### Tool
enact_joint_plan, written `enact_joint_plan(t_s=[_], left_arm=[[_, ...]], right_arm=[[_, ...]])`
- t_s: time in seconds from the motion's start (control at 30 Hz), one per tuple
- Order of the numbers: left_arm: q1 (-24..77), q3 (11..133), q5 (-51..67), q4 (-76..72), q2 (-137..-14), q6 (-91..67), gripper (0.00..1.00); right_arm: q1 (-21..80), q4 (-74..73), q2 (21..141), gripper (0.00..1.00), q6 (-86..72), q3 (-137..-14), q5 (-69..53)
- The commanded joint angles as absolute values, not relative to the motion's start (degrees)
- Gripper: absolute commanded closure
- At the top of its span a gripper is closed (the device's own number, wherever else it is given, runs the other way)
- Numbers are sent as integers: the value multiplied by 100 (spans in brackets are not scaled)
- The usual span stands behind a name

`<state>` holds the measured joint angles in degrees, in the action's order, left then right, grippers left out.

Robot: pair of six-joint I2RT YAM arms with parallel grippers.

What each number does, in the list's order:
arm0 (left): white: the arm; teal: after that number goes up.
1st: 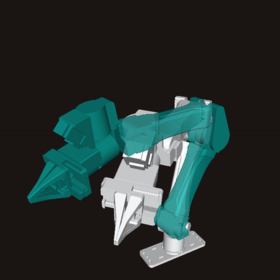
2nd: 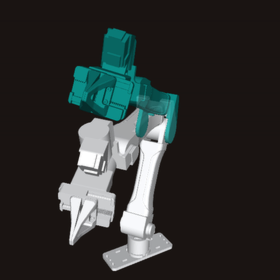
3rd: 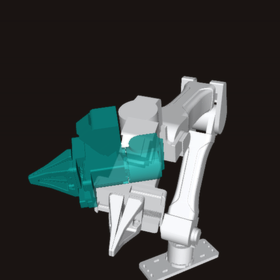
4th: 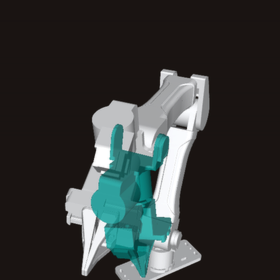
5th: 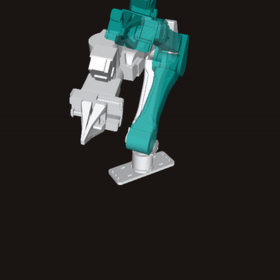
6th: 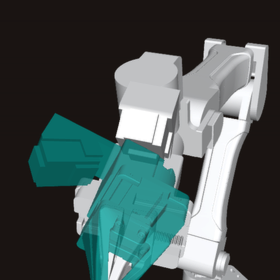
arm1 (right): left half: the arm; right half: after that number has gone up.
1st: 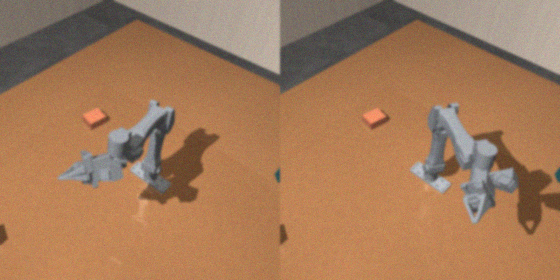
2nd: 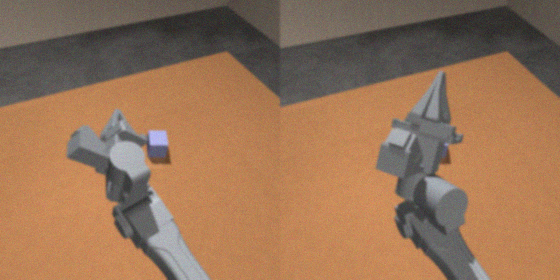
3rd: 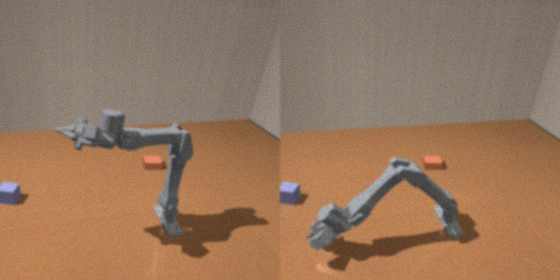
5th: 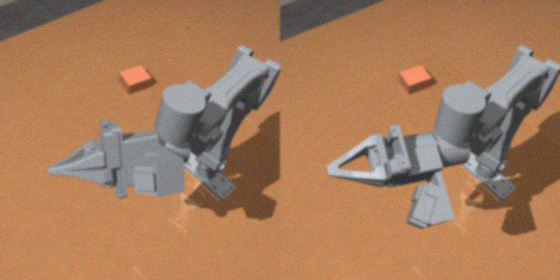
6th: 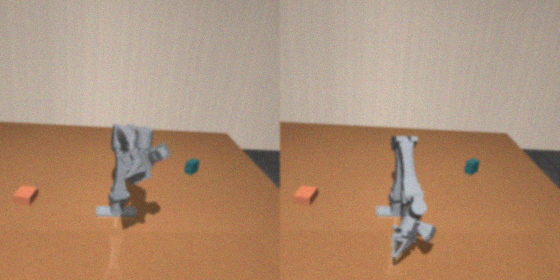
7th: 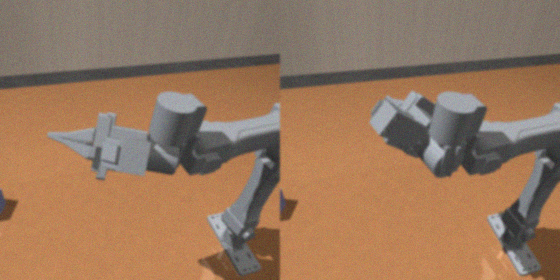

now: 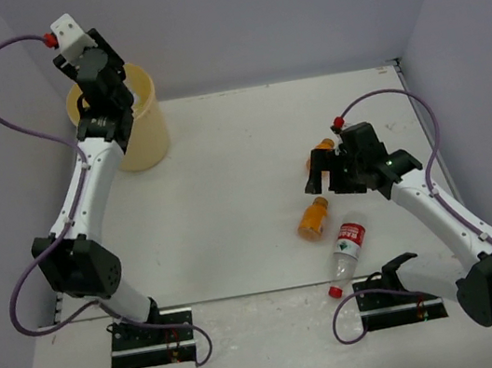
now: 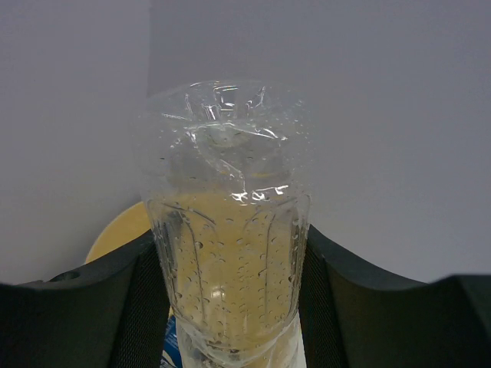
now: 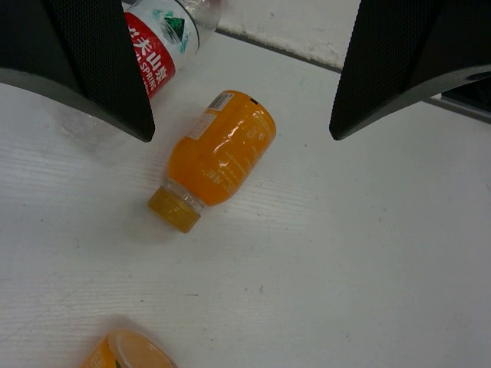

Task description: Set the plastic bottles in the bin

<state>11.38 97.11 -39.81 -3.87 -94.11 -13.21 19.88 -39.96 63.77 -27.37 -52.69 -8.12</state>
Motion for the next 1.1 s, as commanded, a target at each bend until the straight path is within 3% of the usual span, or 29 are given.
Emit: enact_joint_plan(t_s=[0.0, 0.2, 0.27, 0.3, 0.5, 0.67, 0.93, 1.07], left_arm=[[745, 10544, -4757, -585, -10260, -1184, 64], [634, 10869, -4913, -492, -10820, -1067, 38], [583, 11066, -4867, -269, -10994, -1104, 8], [571, 11148, -4854, -161, -11049, -1132, 0], [562, 11242, -4487, 34, -10901, -1099, 0], [562, 11109, -3248, 742, -10196, -1432, 0], [571, 9416, -1438, 895, -8378, -2402, 0], [660, 8148, 324, 713, -7750, -2813, 0]], right_arm=[[2043, -4204, 6444, 1, -2921, -5203, -807], [2140, -4204, 6598, 1, -3149, -4971, -934], [2255, -4114, 6667, 1, -3199, -4855, -999], [2326, -4115, 6722, 1, -3241, -4807, -954], [2627, -4053, 6951, 1, -3470, -4764, -773], [2849, -4016, 7156, 1, -3864, -4737, -393], [2988, -3333, 7304, 1, -4675, -4284, 120], [3006, -2744, 7459, 1, -4816, -4097, 8]])
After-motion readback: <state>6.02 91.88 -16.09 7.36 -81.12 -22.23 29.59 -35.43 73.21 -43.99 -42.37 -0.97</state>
